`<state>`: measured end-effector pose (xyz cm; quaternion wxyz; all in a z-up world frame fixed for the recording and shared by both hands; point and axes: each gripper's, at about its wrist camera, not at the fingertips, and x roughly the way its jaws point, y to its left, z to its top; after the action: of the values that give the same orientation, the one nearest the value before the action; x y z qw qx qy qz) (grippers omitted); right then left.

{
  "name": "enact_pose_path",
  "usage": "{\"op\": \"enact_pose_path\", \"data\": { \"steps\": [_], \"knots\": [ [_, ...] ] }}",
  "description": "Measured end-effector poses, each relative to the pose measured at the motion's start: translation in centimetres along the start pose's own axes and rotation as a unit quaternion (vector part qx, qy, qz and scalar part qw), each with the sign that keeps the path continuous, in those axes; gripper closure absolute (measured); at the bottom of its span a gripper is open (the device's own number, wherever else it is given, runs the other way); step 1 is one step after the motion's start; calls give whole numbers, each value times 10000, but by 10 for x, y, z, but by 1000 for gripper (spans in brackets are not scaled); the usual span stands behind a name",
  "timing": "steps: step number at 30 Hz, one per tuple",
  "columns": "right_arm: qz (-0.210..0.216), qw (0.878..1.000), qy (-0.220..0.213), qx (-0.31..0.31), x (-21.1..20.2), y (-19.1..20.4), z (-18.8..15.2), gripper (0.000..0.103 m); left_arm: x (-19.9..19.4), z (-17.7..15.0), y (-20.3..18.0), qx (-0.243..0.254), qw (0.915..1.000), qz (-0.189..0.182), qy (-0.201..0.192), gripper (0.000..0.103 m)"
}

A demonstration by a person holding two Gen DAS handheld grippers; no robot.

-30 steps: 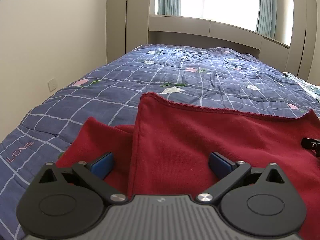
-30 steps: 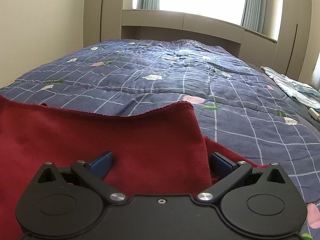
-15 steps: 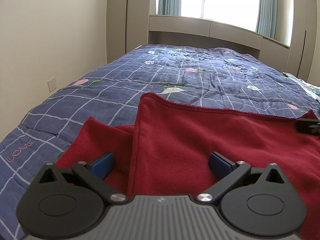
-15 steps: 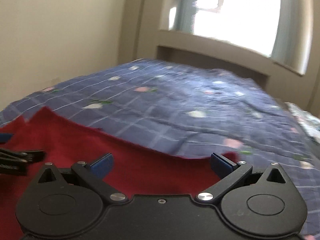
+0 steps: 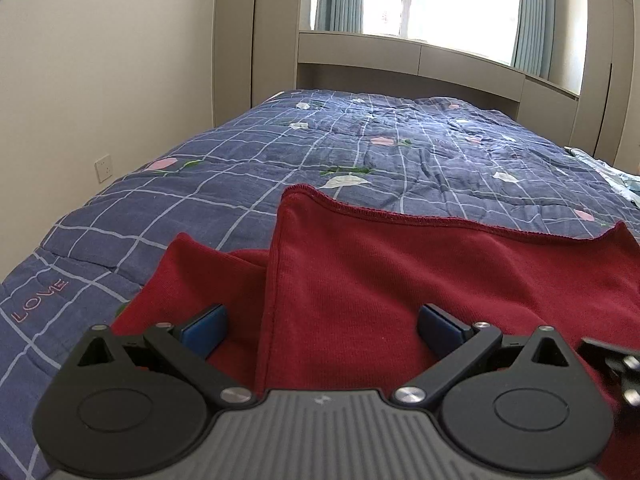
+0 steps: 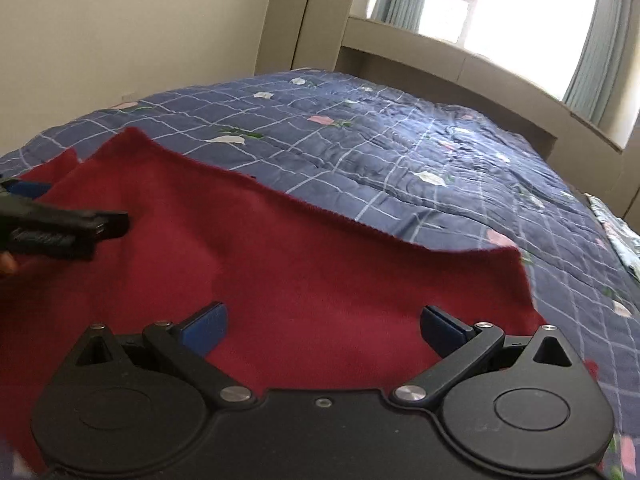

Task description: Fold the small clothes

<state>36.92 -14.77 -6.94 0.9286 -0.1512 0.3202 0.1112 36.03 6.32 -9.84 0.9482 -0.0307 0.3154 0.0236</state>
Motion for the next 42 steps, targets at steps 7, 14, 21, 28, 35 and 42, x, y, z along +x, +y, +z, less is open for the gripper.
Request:
{"op": "enact_pose_path", "data": {
  "steps": [7, 14, 21, 28, 35, 42],
  "knots": [
    [96, 9992, -129, 363, -20, 6, -25, 1, 0, 0, -1, 5, 10000, 2, -10, 1],
    [326, 9970, -167, 680, -15, -3, -32, 0, -1, 0, 0, 5, 10000, 0, -13, 1],
    [288, 9972, -227, 650, -14, -1, -33, 0, -1, 0, -1, 32, 10000, 38, -17, 1],
    [282, 9972, -246, 648, -14, -2, -34, 0, -2, -1, -2, 22, 10000, 45, -48, 1],
    [277, 9968, -322, 672, -15, -1, -37, 0, -3, -3, -2, 20, 9999, 72, -82, 1],
    [280, 9967, -340, 680, -15, -1, -37, 0, -6, -3, -4, 44, 9998, 142, -128, 0]
  ]
}}
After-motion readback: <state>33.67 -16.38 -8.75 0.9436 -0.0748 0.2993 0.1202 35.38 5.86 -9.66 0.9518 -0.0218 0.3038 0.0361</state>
